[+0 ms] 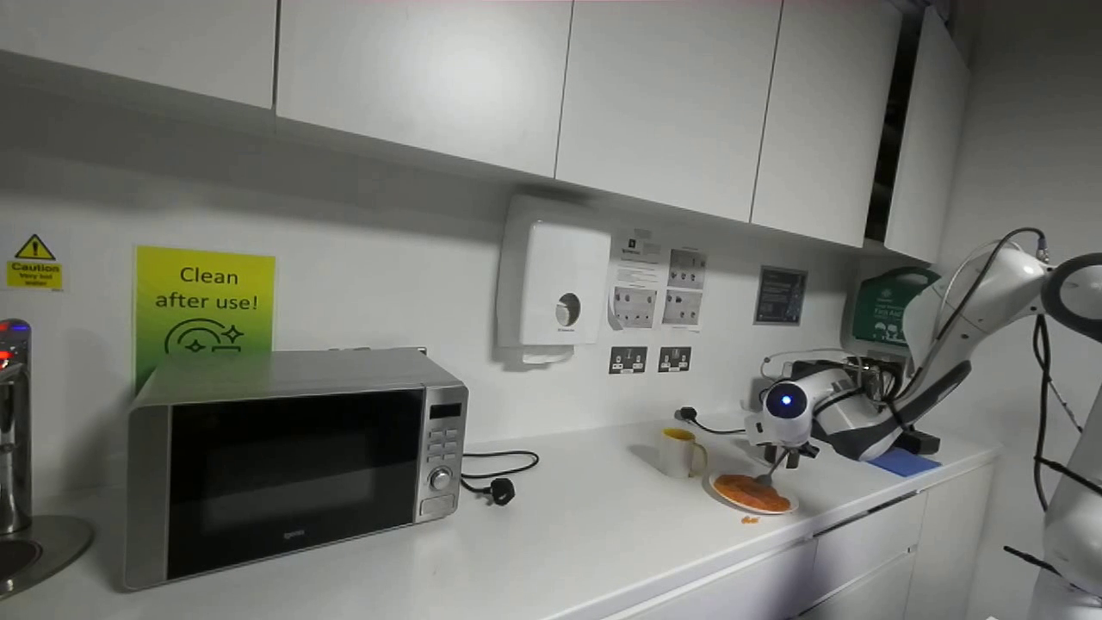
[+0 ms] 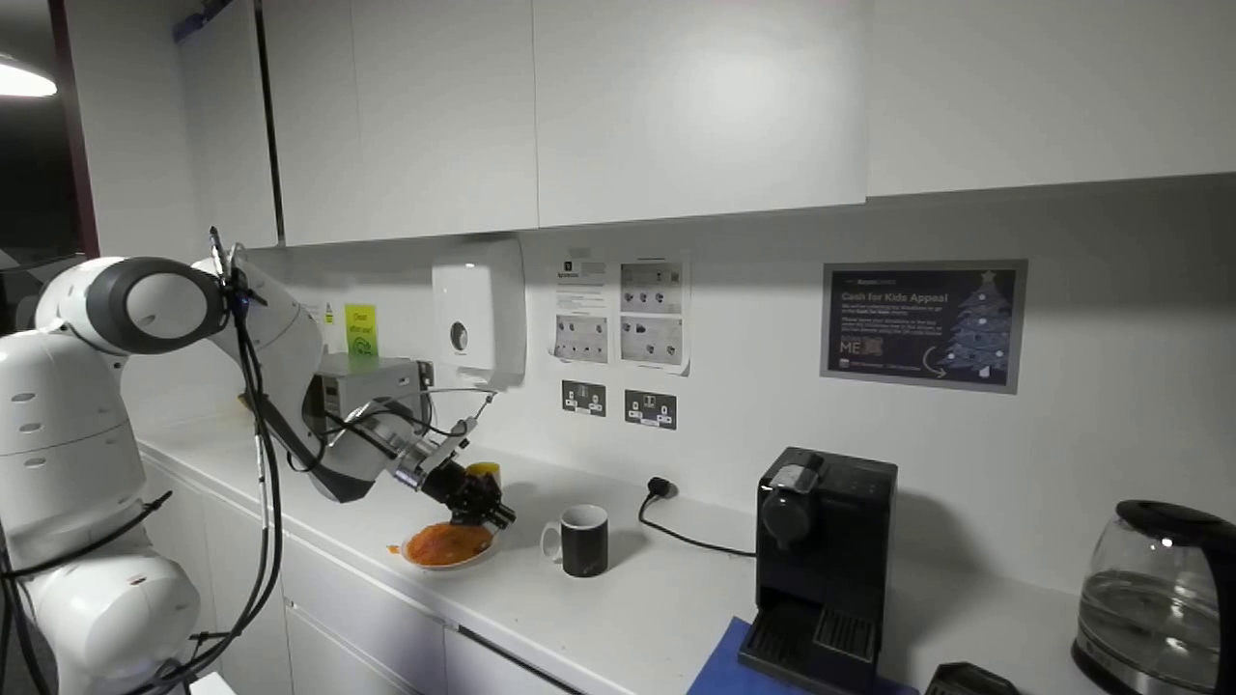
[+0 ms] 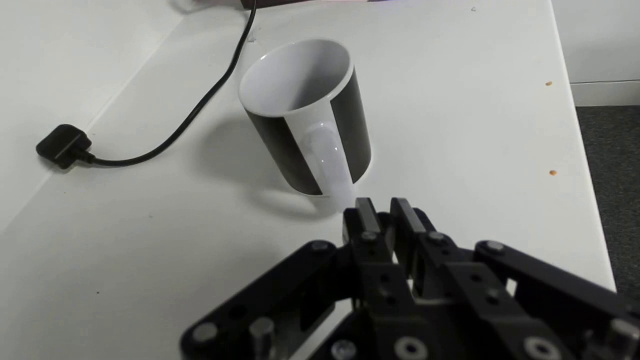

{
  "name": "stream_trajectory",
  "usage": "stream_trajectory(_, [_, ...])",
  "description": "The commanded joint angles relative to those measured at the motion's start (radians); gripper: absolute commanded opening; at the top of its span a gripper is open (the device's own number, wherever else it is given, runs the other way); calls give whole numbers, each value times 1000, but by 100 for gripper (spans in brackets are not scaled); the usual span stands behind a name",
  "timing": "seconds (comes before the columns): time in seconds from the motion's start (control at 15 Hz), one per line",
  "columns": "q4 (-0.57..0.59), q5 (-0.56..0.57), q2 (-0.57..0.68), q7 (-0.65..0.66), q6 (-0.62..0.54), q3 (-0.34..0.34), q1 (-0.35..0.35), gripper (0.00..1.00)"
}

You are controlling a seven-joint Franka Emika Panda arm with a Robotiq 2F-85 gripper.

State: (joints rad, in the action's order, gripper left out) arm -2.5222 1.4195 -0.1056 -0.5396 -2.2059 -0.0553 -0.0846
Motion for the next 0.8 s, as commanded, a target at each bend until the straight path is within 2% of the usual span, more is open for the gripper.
stream_trajectory(0.0, [-34, -32, -64, -9, -32, -2, -8, 3])
stream_trajectory(0.73, [-35, -179, -77, -55, -106, 6, -12, 3])
